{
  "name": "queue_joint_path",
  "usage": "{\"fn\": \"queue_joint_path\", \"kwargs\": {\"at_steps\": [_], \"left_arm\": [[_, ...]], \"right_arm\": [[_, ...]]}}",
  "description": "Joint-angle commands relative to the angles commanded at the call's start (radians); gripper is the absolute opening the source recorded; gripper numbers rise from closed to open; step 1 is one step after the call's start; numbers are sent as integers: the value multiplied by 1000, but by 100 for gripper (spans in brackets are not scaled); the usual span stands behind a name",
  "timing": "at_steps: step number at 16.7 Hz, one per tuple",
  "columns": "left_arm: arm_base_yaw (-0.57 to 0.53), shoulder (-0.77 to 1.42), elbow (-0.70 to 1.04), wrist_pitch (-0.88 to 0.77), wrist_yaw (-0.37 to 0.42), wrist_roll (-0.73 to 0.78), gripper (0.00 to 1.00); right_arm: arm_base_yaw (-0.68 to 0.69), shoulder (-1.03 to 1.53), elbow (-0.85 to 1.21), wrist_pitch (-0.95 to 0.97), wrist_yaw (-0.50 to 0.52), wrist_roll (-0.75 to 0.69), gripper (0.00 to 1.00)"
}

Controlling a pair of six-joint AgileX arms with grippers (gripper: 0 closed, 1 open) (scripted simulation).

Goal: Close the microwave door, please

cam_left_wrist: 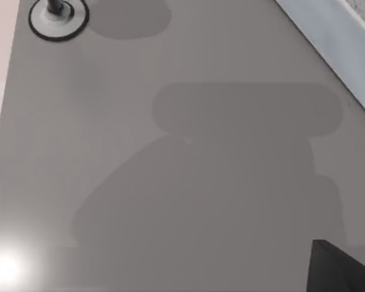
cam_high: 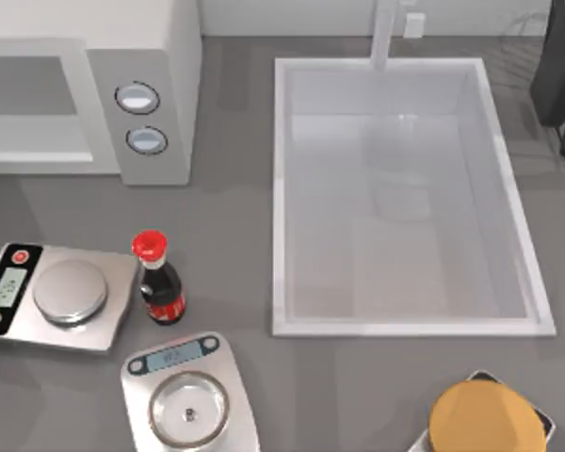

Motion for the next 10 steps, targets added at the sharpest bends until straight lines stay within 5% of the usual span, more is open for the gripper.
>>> {"fn": "queue_joint_path", "kwargs": {"at_steps": [5,10], "left_arm": [[-12,-12,-13,2,-10,-16,0],[-220,-185,-146,45,-128,-194,0]], "right_arm": [[0,0,0,0,0,0,100],[0,0,0,0,0,0,100]]}}
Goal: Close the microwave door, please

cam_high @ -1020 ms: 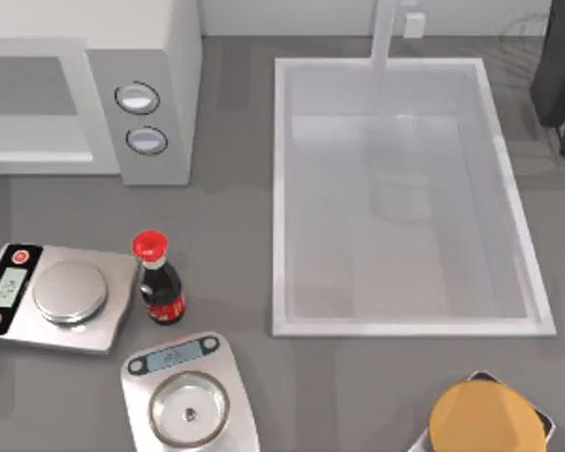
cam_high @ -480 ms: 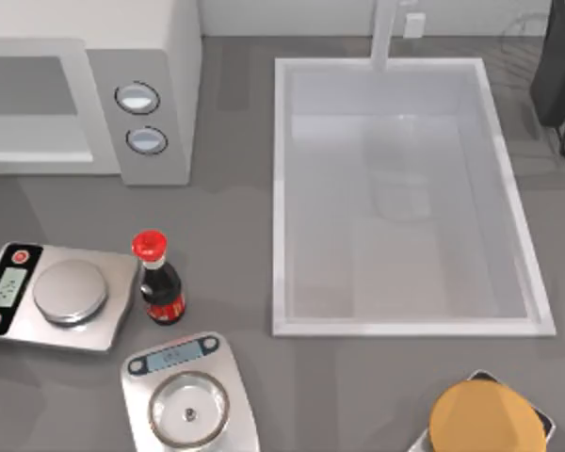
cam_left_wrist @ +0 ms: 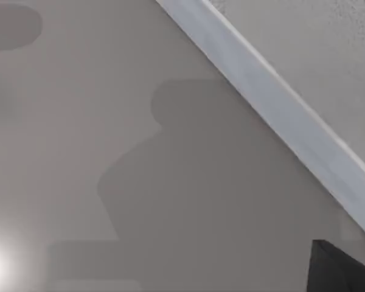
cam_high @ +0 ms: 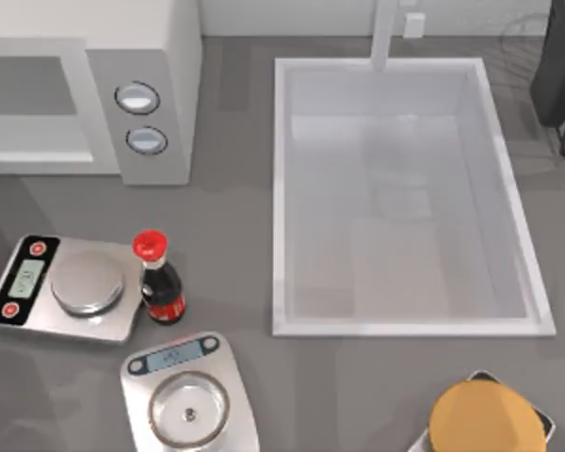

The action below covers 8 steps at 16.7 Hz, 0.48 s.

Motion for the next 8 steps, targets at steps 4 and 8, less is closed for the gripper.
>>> {"fn": "queue_joint_path", "kwargs": {"at_steps": [4,8], "left_arm": [[-127,-116,-94,31,-84,-120,0],[-128,-116,-96,30,-84,-124,0]], "right_arm": [[0,0,0,0,0,0,100],[0,0,0,0,0,0,100]]}}
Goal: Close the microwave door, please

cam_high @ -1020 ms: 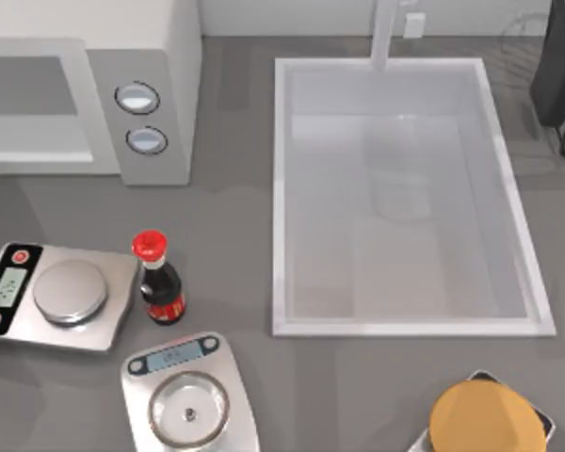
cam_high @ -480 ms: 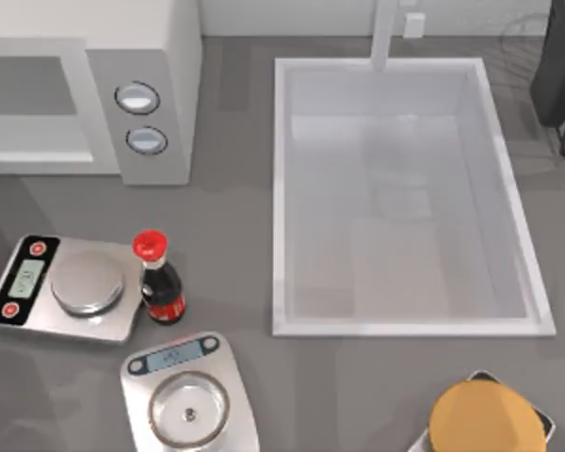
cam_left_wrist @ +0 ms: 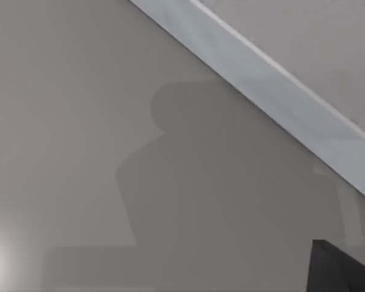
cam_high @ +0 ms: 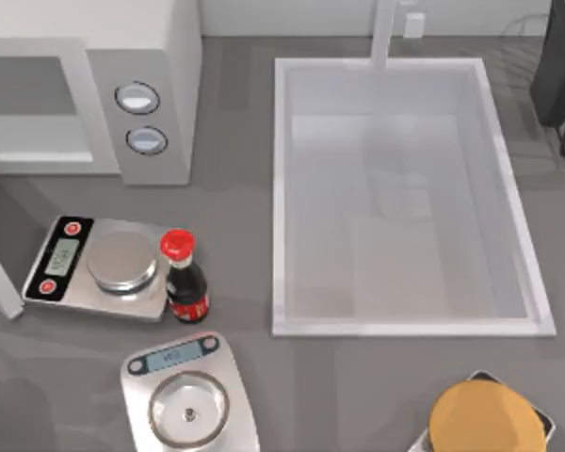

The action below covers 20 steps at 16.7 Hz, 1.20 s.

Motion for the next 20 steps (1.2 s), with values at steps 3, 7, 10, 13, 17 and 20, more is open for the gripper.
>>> {"fn": "queue_joint_path", "kwargs": {"at_steps": [3,7,10,13,17,20], "left_arm": [[-38,-6,-5,0,-30,-32,0],[-222,-43,-28,3,-153,-163,0],[-406,-84,-51,6,-267,-285,0],[-529,-123,-72,9,-359,-384,0],[-557,-136,-79,10,-386,-412,0],[-554,-129,-73,11,-382,-411,0]], "right_arm": [[0,0,0,0,0,0,100],[0,0,0,0,0,0,100],[0,0,0,0,0,0,100],[0,0,0,0,0,0,100],[0,0,0,0,0,0,100],[0,0,0,0,0,0,100]]}}
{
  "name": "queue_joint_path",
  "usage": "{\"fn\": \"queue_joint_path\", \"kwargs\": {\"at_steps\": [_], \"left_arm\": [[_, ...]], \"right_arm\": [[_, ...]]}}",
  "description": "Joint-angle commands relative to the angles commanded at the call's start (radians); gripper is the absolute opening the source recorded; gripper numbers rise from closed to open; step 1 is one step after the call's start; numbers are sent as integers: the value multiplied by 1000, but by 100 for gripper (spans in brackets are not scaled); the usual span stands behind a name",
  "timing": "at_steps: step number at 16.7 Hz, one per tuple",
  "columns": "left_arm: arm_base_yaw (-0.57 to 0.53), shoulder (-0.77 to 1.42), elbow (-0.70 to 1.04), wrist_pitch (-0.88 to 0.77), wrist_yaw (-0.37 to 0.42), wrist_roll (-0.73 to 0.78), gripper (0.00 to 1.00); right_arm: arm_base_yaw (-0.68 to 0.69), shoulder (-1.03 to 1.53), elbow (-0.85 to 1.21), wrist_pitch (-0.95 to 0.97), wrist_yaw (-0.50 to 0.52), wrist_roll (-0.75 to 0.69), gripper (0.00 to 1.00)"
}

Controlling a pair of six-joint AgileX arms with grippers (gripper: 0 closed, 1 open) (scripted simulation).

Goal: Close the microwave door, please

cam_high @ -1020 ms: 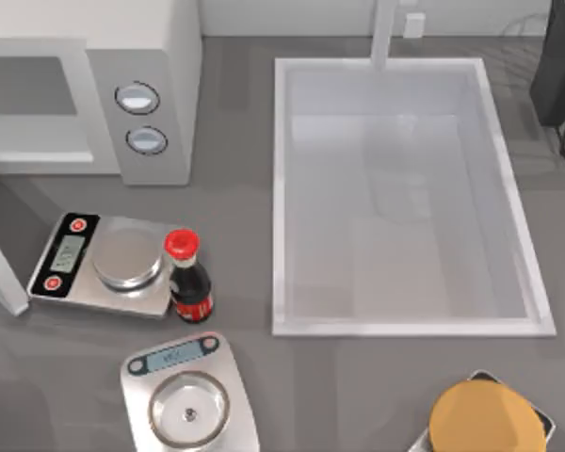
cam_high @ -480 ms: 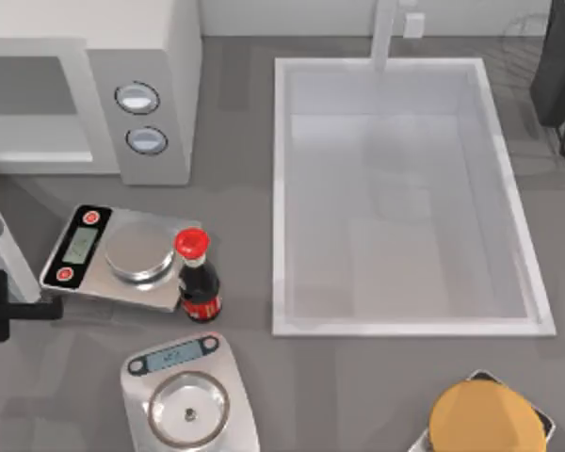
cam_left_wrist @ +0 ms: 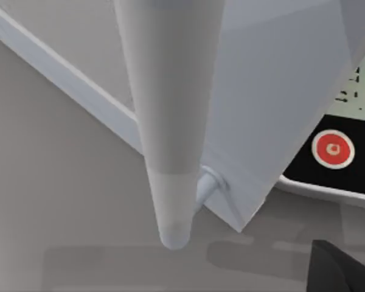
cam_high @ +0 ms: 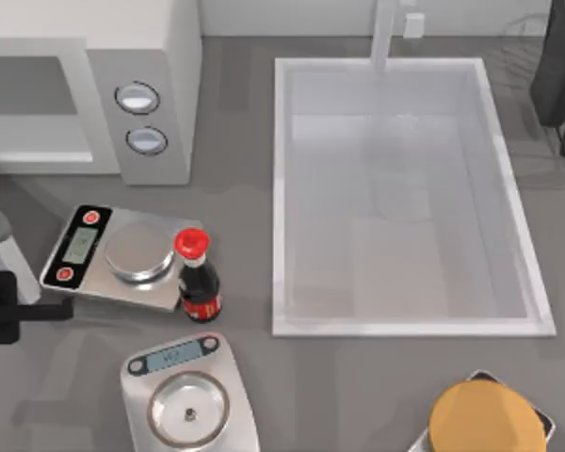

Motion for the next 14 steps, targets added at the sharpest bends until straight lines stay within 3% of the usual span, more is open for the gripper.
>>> {"fn": "queue_joint_path", "kwargs": {"at_steps": [10,14], "left_arm": [[15,440,250,177,14,16,0],[18,510,297,212,17,20,0]], "right_arm": [[0,0,0,0,0,0,100],[0,0,0,0,0,0,100]]}}
